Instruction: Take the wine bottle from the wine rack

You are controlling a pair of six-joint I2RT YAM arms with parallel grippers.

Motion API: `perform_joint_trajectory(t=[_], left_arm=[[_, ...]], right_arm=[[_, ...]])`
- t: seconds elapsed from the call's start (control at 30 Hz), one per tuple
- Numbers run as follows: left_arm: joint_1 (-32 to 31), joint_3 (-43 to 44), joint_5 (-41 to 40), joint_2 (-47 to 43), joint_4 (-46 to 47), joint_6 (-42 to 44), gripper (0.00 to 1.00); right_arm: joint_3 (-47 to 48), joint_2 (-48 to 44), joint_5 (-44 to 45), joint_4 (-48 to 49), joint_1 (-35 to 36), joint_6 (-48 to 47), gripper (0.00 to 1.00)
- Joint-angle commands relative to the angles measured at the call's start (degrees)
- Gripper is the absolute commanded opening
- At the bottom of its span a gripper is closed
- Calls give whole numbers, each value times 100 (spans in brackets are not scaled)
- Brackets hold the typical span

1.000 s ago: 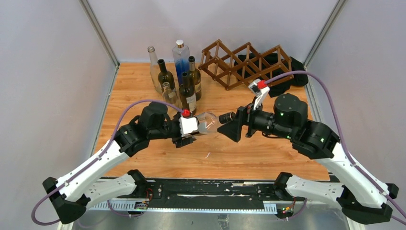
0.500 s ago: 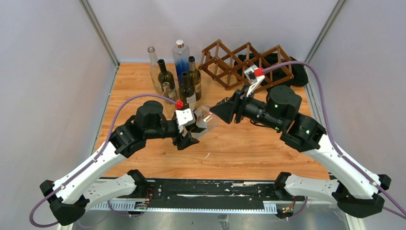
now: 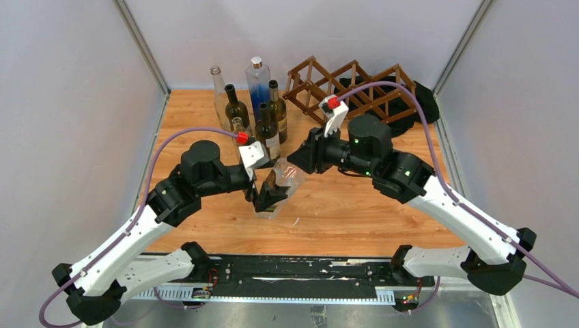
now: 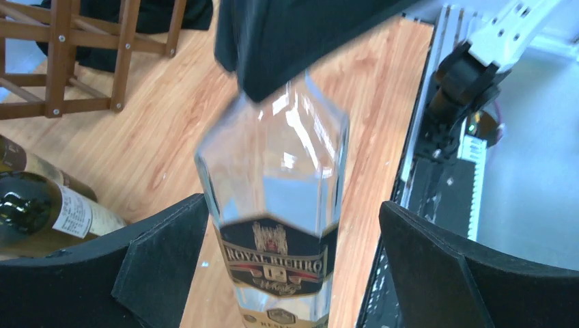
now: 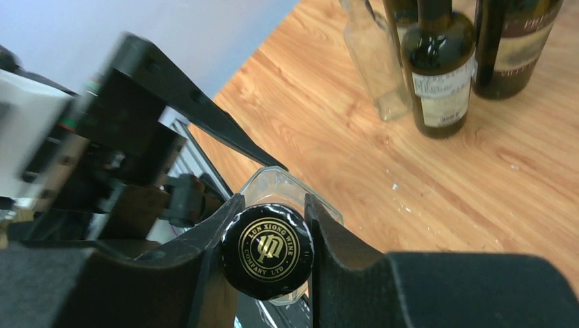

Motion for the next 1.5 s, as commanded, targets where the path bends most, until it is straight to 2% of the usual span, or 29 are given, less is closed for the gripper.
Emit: perform_joint_trajectory(t=[0.0, 0.13, 0.4, 0.5, 0.53, 0.6, 0.67, 0.7, 0.73, 0.77, 0.83, 0.9, 0.97, 1.23, 1.4, 1.47], left_arm=[[-3, 290, 470, 112, 444, -575, 100], [6, 16, 662, 138, 550, -746, 96], [15, -334, 635, 19, 447, -619, 98], [28, -348, 903, 133, 505, -663, 89], [43, -334, 993, 160, 550, -681, 82], [121, -293, 1192, 214, 638, -759, 62], [218, -213, 1349, 272, 727, -884, 34], [274, -165, 1397, 312, 758, -961, 18], [331, -121, 1461, 346, 816, -1064, 4], [390, -73, 1532, 366, 878, -1165, 0], [510, -4, 1711, 431, 1029, -1479, 0], [608, 63, 1883, 488, 1184, -1697, 0], [646, 105, 1978, 496, 1280, -1806, 0], [738, 202, 2126, 404, 1453, -2020, 0], [750, 319, 2117, 371, 1399, -1925, 0], [760, 425, 2100, 371, 1411, -1963, 0]], right_arm=[[470, 46, 31, 440, 195, 49, 0], [581, 156, -4, 453, 244, 58, 0], [928, 323, -242, 228, 340, -158, 0], [1046, 413, -392, 246, 396, -232, 0], [1077, 445, -441, 266, 416, -265, 0], [1080, 470, -566, 354, 455, -315, 0], [936, 422, -666, 531, 463, -312, 4], [808, 359, -680, 678, 465, -287, 11], [629, 283, -654, 853, 465, -269, 24], [403, 168, -600, 1113, 465, -236, 35], [-134, -45, -413, 1645, 465, -207, 54], [-404, -171, -238, 1955, 465, -198, 62], [-499, -182, -169, 2059, 462, -220, 65], [-491, -39, 38, 2036, 464, -425, 60], [-434, 55, 55, 1969, 465, -448, 47], [-381, 118, 9, 1932, 462, -442, 46]])
